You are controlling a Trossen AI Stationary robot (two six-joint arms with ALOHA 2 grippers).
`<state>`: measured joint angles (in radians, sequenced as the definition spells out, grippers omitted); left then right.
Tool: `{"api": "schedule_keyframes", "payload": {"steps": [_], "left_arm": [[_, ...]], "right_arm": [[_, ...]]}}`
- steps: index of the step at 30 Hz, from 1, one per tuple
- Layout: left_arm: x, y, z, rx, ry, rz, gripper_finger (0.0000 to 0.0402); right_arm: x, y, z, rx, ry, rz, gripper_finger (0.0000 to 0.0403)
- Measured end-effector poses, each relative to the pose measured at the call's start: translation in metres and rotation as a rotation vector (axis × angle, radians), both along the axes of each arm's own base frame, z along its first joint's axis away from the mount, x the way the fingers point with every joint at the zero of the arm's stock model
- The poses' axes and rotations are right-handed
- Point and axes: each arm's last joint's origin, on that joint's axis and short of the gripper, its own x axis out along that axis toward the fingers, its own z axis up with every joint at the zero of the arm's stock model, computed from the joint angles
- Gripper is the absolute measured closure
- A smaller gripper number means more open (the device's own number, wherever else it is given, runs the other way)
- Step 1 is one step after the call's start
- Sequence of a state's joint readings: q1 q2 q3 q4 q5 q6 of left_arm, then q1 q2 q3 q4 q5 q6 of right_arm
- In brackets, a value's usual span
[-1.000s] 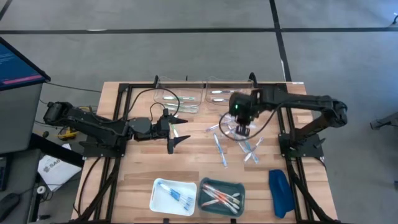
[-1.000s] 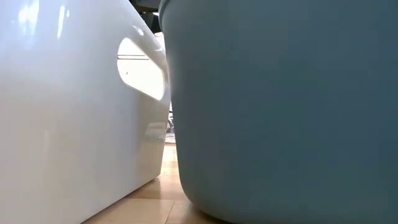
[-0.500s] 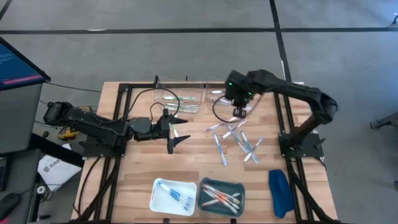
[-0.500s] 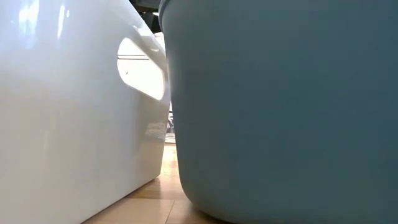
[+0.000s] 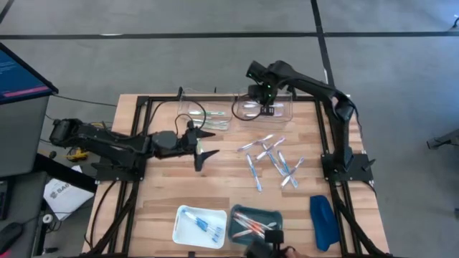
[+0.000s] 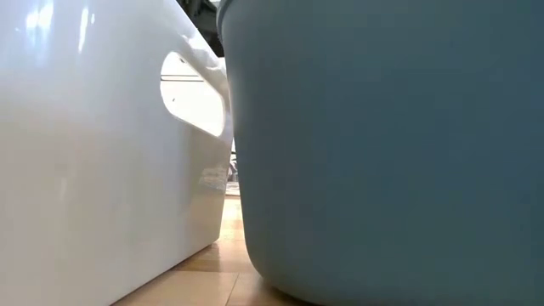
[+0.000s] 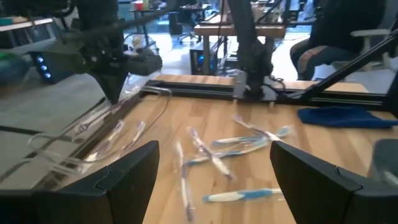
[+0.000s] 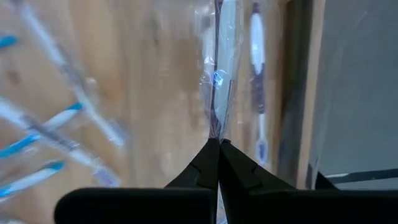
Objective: Pick & Place Toothbrushes
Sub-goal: Put the purple toothbrush into the right transparent bin
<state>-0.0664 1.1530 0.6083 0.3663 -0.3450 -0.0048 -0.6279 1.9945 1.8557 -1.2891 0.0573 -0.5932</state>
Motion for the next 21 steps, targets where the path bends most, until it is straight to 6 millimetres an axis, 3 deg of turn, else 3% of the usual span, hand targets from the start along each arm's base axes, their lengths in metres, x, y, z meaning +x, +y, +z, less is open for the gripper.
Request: {"api": "schedule_keyframes", "payload": {"steps": [10, 21], "left_arm": [[-0.001, 0.023, 0.000, 0.004, 0.006, 0.096, 0.0101], [-0.003, 0.042, -0.001, 0.025, 0.017, 0.168, 0.0101]], "right_arm": [[0.001, -0.027, -0.038, 0.055, 0.004, -0.013, 0.0403], [-0.016, -0.031, -0.065, 0.140, 0.038, -0.028, 0.0403]]}}
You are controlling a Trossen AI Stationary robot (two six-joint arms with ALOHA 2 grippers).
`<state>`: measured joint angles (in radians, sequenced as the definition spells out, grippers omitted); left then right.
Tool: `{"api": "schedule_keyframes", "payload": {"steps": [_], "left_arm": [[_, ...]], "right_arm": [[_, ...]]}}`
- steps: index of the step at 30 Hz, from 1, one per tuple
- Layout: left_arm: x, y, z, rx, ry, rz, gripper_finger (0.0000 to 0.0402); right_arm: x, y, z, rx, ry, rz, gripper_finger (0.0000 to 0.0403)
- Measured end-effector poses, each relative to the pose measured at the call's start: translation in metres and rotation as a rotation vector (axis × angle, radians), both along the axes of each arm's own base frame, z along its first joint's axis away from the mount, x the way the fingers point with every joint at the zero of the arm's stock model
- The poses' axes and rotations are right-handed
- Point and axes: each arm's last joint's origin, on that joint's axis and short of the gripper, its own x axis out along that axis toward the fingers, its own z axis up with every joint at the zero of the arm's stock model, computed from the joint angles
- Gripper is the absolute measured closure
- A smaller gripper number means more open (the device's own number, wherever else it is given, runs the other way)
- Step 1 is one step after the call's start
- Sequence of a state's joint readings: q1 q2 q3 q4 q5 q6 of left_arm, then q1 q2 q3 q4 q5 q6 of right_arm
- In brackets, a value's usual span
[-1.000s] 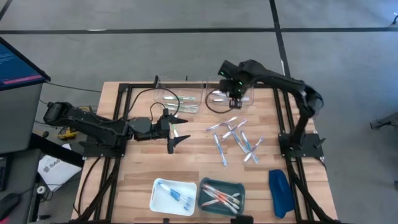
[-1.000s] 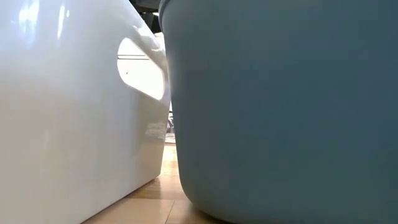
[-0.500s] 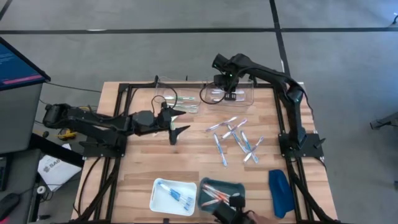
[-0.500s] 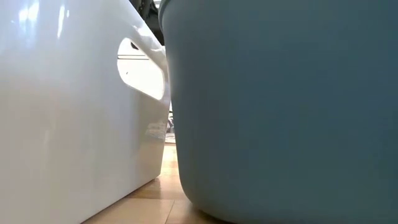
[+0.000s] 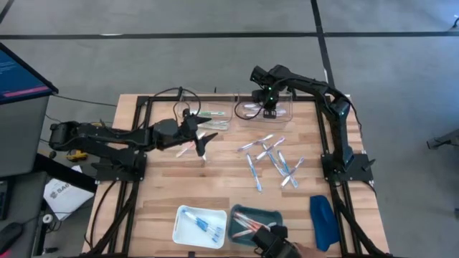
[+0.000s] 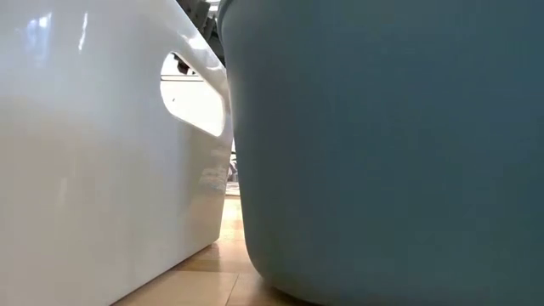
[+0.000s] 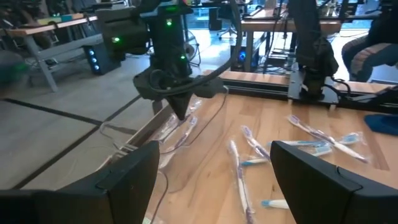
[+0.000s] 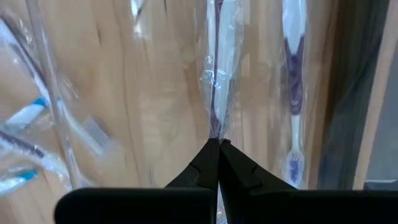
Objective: Pick & Place Toothbrushes
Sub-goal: Put the purple toothbrush into the right transparent bin
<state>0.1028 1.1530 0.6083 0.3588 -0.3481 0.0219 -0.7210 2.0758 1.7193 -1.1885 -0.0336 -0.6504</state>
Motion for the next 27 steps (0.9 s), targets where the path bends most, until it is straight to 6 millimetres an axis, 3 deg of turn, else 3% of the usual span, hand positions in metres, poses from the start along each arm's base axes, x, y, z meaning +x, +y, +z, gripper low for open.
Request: {"api": "schedule_keyframes", "payload": {"steps": [11, 20, 27], "left_arm": [[0.000, 0.001, 0.000, -0.002, -0.001, 0.003, 0.0101], [0.000, 0.000, 0.000, -0.007, -0.002, -0.014, 0.0101], [0.000, 0.000, 0.000, -0.005, -0.001, -0.018, 0.0101]], "right_arm": [[-0.005, 0.004, -0.016, 0.046, 0.015, 0.013, 0.0403], [-0.004, 0.008, -0.017, 0.065, 0.038, 0.001, 0.0402], [-0.003, 0.011, -0.017, 0.065, 0.041, -0.002, 0.0364]]}}
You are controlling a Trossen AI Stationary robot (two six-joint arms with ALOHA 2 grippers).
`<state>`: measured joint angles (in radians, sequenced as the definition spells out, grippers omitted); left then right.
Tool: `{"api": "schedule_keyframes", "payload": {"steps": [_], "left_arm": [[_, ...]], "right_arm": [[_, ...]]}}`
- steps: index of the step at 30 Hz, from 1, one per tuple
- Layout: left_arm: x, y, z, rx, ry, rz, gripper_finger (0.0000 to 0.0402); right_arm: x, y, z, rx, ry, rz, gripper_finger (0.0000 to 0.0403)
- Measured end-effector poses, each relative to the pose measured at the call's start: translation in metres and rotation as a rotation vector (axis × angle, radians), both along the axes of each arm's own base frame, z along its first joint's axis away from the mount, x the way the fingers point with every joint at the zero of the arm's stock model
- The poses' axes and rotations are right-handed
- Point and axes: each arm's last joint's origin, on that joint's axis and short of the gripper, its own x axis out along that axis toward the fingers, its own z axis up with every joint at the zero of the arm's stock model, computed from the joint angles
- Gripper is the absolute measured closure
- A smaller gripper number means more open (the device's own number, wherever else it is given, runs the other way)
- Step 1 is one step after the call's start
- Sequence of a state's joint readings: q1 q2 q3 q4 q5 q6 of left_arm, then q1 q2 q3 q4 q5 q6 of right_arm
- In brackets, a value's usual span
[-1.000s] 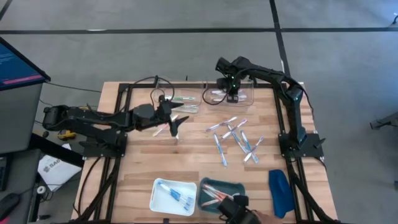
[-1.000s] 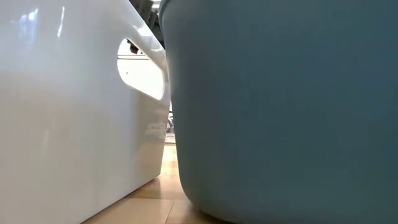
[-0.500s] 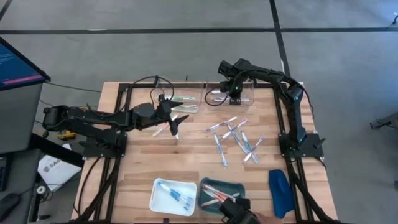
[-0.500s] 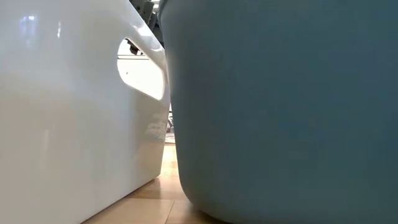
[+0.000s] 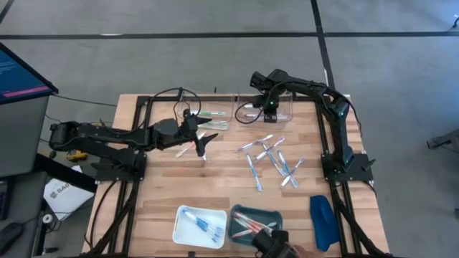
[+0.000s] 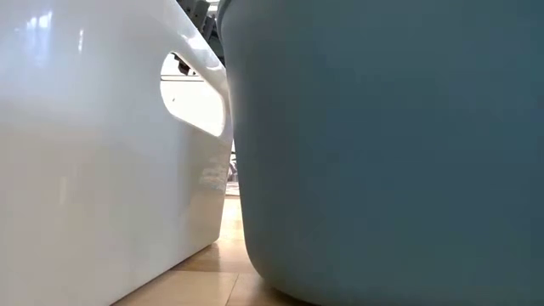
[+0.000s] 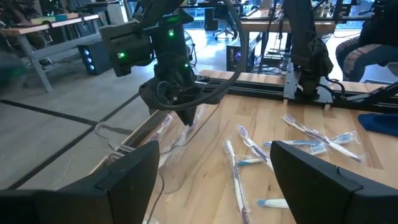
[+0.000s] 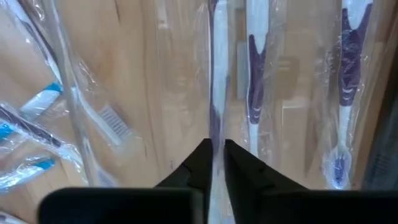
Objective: Pick & Place Toothbrushes
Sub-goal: Put the purple toothbrush into the right transparent bin
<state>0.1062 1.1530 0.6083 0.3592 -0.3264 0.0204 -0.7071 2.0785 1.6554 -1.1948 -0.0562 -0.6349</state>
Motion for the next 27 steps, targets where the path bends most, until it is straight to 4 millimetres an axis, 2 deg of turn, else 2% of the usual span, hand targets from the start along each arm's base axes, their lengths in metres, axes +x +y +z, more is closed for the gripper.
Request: {"api": "schedule_keyframes", "payload": {"steps": [6, 12, 16, 20, 27], "left_arm": [[0.000, 0.000, 0.000, 0.001, 0.000, 0.000, 0.0101], [0.000, 0.000, 0.000, 0.000, 0.000, 0.000, 0.0101], [0.000, 0.000, 0.000, 0.001, 0.000, 0.000, 0.0101], [0.000, 0.000, 0.000, 0.001, 0.000, 0.000, 0.0101], [0.000, 0.000, 0.000, 0.001, 0.000, 0.000, 0.0101]], "right_arm": [[0.005, -0.001, 0.009, -0.024, -0.020, -0.025, 0.0303], [0.011, -0.003, 0.041, -0.043, -0.042, -0.078, 0.0256], [0.016, -0.004, 0.067, -0.072, -0.081, -0.121, 0.0241], [0.020, 0.005, 0.089, -0.075, -0.088, -0.096, 0.0234], [0.036, 0.030, 0.107, -0.085, -0.113, -0.032, 0.0229]]}}
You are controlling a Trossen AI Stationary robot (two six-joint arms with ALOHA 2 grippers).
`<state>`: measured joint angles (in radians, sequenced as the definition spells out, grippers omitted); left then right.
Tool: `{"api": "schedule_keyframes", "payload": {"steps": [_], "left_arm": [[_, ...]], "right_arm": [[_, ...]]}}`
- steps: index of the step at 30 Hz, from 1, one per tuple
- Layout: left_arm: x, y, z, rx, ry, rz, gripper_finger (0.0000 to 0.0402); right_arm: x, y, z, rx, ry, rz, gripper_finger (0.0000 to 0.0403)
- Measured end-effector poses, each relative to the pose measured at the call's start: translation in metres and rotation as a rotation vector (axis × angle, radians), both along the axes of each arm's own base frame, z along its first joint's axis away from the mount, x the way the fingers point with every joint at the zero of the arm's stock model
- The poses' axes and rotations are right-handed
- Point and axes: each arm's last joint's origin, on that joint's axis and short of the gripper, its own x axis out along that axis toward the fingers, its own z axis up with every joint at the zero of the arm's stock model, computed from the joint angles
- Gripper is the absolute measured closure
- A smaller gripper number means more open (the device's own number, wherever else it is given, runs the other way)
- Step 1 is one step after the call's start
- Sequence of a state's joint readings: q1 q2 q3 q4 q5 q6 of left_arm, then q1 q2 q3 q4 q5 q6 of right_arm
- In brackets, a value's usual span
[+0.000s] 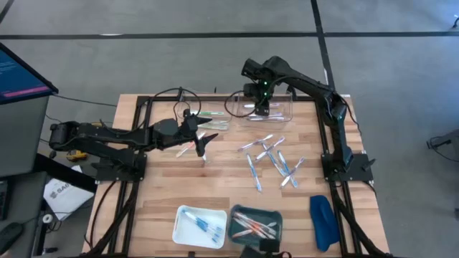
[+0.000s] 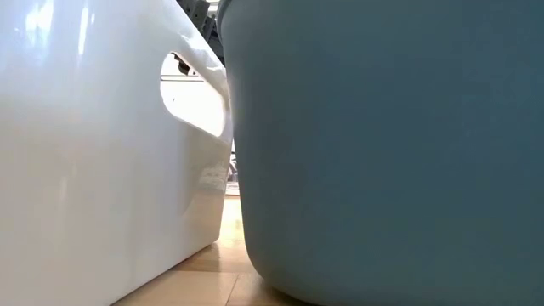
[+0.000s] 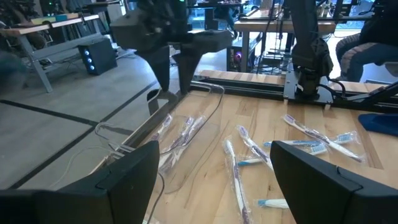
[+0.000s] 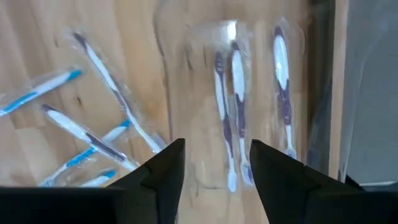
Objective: Pick & Place Toothbrushes
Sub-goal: Put the purple toothbrush into the right transparent bin
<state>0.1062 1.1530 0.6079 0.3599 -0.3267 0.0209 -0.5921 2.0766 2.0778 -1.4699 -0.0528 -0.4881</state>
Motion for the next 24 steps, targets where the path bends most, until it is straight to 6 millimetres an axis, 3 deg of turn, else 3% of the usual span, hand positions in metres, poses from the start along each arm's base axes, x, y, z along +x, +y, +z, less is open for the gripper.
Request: {"api": "schedule_keyframes", "payload": {"steps": [14, 24], "left_arm": [[0.000, 0.000, 0.000, 0.000, 0.000, 0.000, 0.0101], [0.000, 0.000, 0.000, 0.000, 0.000, 0.000, 0.0101]], "right_arm": [[0.034, 0.073, 0.001, 0.021, 0.033, 0.203, 0.0232], [0.048, 0.127, 0.001, 0.069, 0.062, 0.315, 0.0231]]}}
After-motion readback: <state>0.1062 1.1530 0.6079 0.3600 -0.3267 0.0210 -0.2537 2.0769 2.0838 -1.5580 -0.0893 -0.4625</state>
